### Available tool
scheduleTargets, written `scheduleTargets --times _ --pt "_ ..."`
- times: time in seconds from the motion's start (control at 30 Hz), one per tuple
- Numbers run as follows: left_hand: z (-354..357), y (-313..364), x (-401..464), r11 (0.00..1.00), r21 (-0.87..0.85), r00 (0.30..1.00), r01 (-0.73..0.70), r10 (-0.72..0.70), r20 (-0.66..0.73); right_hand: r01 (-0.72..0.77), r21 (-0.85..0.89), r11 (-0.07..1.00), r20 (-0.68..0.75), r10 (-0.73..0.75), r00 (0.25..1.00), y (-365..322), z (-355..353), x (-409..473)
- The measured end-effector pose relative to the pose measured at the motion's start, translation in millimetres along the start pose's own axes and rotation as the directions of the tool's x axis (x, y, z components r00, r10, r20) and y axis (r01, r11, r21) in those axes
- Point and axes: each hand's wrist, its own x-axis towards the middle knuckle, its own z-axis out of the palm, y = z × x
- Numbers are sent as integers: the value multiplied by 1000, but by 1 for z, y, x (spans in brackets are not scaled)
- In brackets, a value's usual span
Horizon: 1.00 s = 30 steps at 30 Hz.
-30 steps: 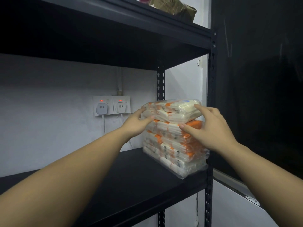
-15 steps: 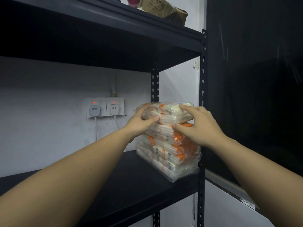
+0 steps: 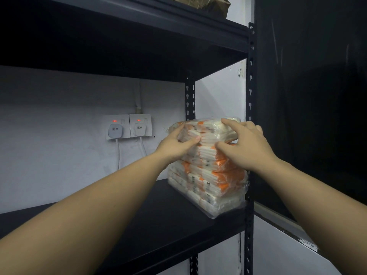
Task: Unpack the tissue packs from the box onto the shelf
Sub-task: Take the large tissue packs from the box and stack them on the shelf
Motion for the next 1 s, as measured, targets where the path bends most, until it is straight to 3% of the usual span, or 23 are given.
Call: scheduleTargets --times 0.2,0.43,0.8,1.0 --pt "-7 -4 -6 999 47 999 -4 2 51 5 -30 1000 -10 -5 1000 -6 4 1" --pt "-3 -9 -7 997 -21 996 69 -68 62 14 -132 991 58 -6 998 -16 -7 18" --pt "-3 -10 -5 998 22 996 54 -55 76 4 -211 977 -9 -6 1000 -12 -14 15" --pt "-7 -11 -5 992 84 991 91 -99 89 24 -238 971 63 -9 998 -22 -9 28"
